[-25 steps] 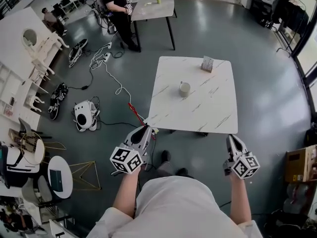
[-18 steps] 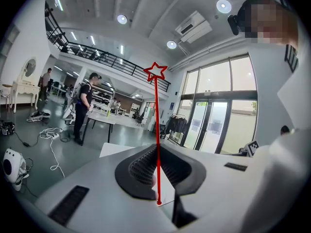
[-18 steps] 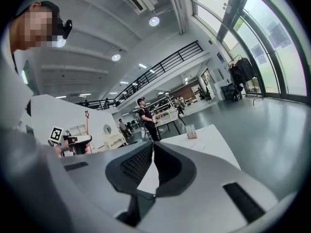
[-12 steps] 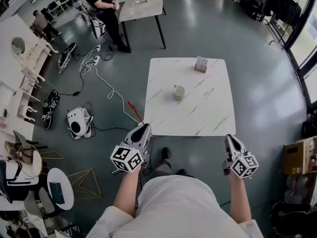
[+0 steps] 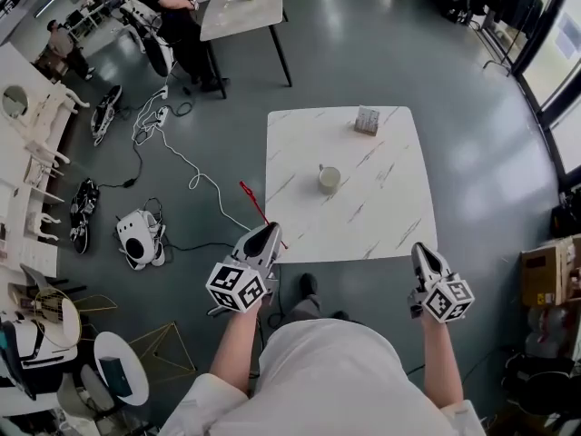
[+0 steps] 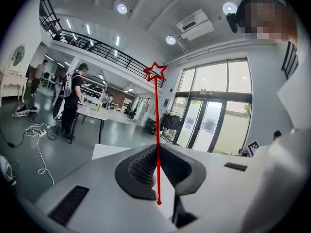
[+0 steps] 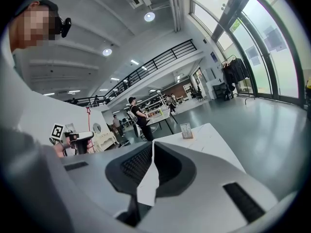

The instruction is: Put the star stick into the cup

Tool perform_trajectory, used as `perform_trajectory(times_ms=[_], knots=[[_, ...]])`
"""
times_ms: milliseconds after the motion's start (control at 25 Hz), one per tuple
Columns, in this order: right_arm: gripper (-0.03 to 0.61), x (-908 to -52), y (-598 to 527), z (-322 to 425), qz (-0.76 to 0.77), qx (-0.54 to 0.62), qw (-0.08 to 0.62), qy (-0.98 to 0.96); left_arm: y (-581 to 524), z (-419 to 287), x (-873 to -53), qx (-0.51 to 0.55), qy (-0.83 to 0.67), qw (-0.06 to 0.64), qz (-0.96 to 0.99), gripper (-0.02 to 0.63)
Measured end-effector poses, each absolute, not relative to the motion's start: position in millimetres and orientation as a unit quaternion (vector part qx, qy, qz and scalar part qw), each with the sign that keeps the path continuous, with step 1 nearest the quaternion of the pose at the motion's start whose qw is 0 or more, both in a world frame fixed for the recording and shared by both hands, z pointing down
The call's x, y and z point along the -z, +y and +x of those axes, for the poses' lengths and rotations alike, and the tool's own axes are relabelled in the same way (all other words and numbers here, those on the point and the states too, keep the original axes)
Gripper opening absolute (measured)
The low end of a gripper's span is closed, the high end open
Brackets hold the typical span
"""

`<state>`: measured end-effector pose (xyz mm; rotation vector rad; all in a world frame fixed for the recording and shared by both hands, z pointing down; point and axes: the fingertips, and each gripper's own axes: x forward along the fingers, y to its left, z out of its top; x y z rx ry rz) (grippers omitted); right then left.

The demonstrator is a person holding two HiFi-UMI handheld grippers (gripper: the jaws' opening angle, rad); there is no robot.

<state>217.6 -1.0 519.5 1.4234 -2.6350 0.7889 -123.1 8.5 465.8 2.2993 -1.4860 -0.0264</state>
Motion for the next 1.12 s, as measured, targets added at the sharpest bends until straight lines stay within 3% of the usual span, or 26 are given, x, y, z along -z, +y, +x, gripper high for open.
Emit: perform_trajectory(times_ms=[680, 1120], knots=[[0.029, -540.3, -39.2, 157.7, 0.517, -0.271, 0.034, -0.811, -87.5, -164.9, -486.0, 0.0, -0.449, 0.203, 0.87, 0.026], [0.029, -539.7, -33.1, 145.8, 0.525, -0.266, 0.048, -0.807, -115.2, -146.5, -486.8, 0.03, -0.418, 0.183, 0.889, 0.026]])
